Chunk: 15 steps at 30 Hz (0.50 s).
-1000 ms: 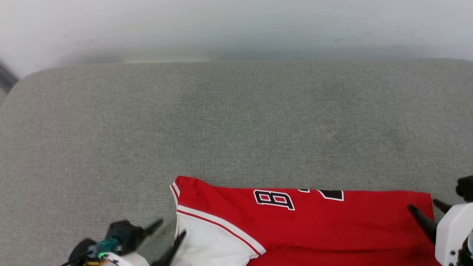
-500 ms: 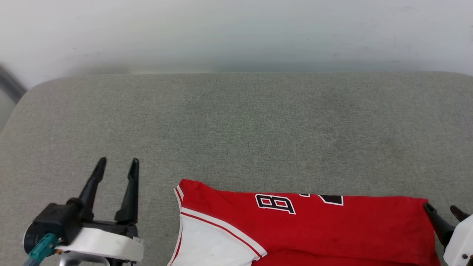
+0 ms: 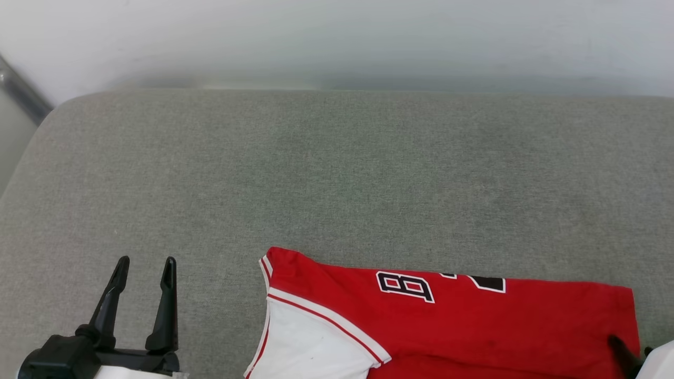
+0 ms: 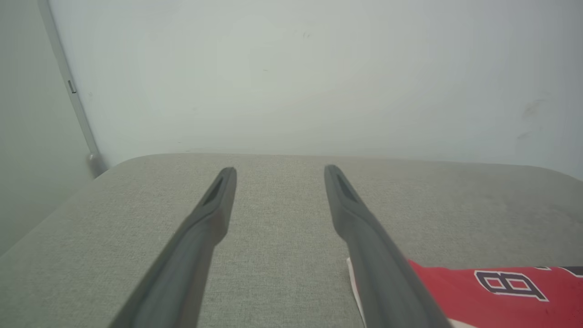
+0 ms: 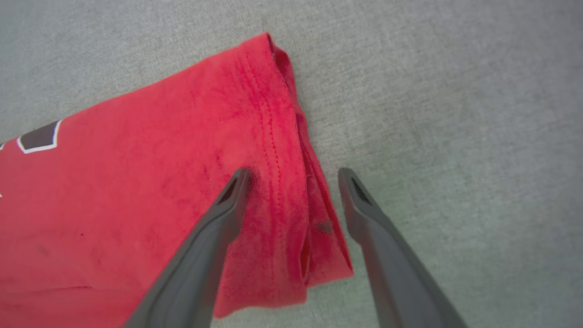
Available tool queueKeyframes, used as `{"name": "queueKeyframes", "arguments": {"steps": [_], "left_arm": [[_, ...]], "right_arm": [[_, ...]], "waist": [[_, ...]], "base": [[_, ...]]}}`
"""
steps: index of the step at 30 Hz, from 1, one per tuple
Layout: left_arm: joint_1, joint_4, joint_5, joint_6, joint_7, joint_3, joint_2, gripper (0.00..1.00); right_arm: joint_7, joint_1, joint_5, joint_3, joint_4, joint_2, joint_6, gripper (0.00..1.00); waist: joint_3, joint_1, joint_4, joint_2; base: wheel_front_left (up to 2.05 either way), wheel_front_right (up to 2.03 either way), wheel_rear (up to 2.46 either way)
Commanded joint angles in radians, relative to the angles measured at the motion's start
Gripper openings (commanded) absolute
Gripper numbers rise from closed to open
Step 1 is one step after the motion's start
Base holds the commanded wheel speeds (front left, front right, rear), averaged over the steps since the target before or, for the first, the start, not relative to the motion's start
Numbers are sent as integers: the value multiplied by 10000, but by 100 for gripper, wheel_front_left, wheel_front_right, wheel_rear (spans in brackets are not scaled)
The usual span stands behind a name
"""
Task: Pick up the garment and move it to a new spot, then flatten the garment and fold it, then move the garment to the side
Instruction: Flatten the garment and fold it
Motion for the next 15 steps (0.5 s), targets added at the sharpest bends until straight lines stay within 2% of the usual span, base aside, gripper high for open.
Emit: {"name": "queueKeyframes", "arguments": {"steps": [1,8,15], "left_arm": [[-108,52,28,-93,-19,57,-240,100],[-477,249,455,-374,-20,346,-745,100],[-678,402,644,-429,-20,278,-889,100]], "right_arm": [[-77,-71,-66,-2,173,69,-4,100],[-327,-254,-333,241,1137,42,-4,100],[-577,-376,-201,903,2168,593,17,100]], "waist": [[73,0,81,0],[321,0,228,0],[469,0,289,0]], "base": [[0,0,0],[0,0,0],[0,0,0]]}}
